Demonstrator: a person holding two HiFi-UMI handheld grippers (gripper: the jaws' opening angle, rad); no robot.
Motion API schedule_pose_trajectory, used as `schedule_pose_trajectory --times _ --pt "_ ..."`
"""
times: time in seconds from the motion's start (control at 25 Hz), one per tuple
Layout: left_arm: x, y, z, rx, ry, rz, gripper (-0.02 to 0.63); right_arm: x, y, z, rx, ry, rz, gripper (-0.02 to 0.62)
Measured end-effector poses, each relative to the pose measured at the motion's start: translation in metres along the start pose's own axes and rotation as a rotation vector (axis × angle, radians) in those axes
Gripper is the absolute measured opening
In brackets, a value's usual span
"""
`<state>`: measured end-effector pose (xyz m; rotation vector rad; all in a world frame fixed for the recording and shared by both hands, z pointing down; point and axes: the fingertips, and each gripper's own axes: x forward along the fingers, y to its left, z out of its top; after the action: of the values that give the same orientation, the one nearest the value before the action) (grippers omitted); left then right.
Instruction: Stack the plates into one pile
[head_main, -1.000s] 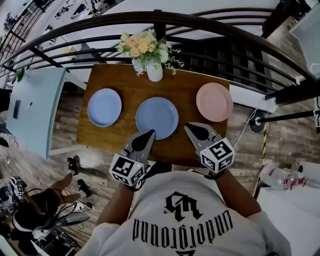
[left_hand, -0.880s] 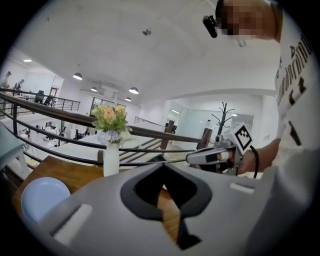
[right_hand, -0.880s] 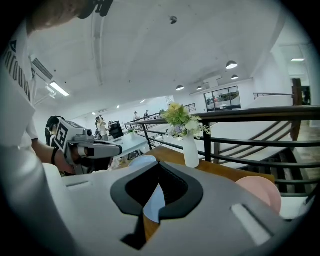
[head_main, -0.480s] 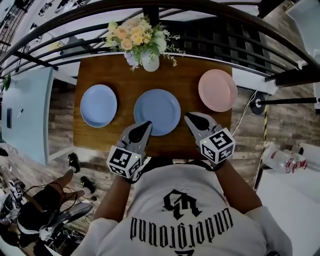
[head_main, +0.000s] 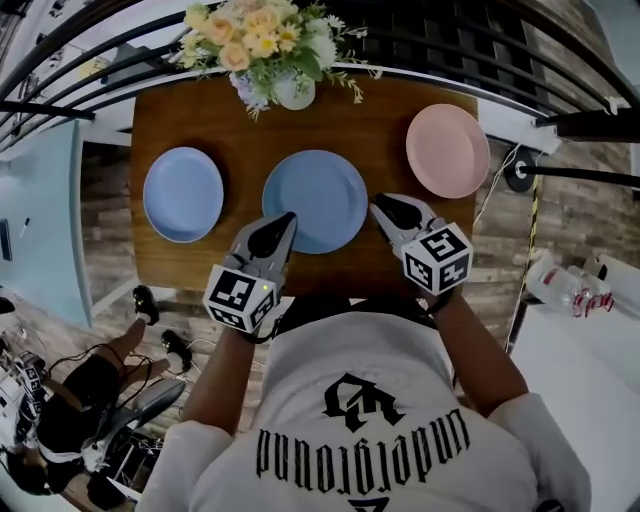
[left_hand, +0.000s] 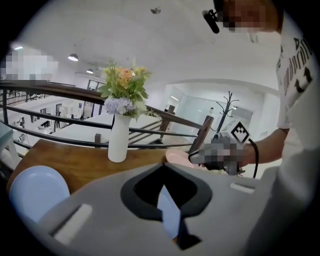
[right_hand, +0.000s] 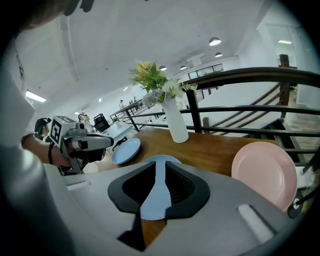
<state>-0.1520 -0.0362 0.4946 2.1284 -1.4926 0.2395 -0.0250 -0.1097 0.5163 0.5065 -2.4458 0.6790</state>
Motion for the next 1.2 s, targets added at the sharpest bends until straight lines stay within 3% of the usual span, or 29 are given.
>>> schedule_pose_trajectory --times 0.2,0.4,0.88,1.2 --pt "0.016 0.016 -0.028 0.02 0.066 -0.009 0.046 0.023 -0.014 -0.025 0.038 0.054 -0.006 0.063" --pt "0.026 0.032 -0.051 -0.048 0.083 -0.013 0.046 0.043 -0.03 -0.052 0.072 0.104 -0.033 0.075" --pt "0.046 0.046 -0.096 -0.055 0.158 -0.03 0.046 0.085 -0.067 -0.117 0.117 0.231 -0.094 0.077" --pt "0.053 0.055 -0.114 -0.067 0.184 -0.04 0.046 0.106 -0.073 -0.133 0.19 0.26 -0.098 0.077"
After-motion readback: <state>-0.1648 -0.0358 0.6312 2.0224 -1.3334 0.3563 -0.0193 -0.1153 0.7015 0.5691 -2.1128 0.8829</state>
